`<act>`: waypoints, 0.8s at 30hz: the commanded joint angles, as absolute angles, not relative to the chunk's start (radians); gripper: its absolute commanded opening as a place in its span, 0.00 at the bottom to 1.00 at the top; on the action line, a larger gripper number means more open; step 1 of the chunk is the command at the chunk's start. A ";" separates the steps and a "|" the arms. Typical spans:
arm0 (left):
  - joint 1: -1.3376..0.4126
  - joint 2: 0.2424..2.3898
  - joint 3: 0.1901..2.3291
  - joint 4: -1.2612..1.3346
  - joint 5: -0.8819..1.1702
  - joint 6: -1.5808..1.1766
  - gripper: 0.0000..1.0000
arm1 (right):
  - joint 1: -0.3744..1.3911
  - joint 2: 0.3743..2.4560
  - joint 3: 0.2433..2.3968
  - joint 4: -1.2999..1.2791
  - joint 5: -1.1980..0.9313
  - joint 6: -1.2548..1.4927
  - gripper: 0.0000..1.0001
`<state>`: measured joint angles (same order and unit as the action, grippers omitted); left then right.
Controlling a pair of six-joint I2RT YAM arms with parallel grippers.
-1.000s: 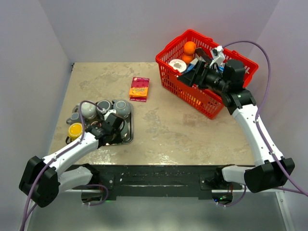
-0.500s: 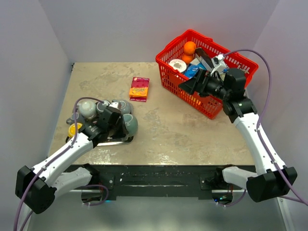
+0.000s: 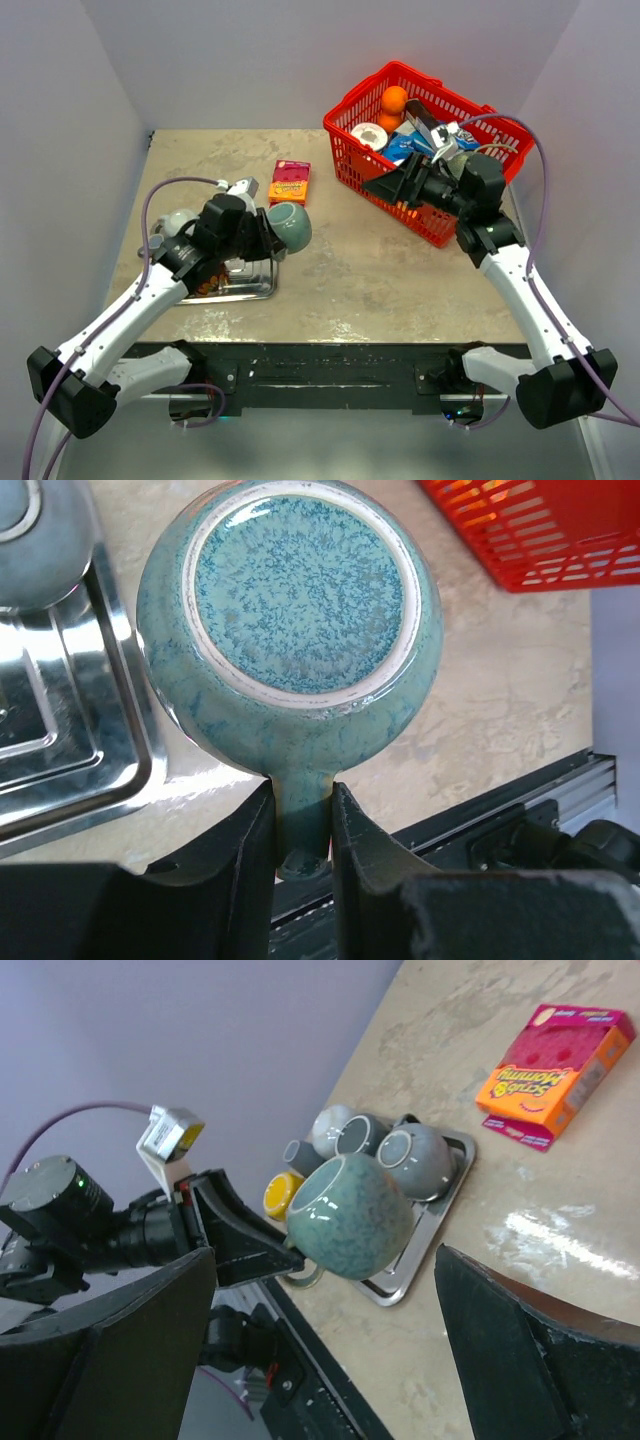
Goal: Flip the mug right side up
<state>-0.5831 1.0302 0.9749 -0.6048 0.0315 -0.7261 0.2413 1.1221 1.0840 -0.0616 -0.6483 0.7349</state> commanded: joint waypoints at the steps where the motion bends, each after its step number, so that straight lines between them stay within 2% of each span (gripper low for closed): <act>1: -0.584 1.063 1.123 -0.342 0.072 -0.762 0.00 | 0.313 1.118 1.054 0.070 -0.663 0.814 0.95; 8: -0.584 1.175 1.230 -0.137 0.100 -0.847 0.00 | 0.454 1.134 0.997 0.208 -0.638 0.910 0.96; 18: -0.586 1.273 1.344 0.181 0.235 -1.112 0.00 | 0.465 1.134 0.954 0.319 -0.631 0.994 0.96; 24: -0.584 1.295 1.325 0.402 0.313 -1.250 0.00 | 0.466 1.124 0.999 0.348 -0.571 1.029 0.90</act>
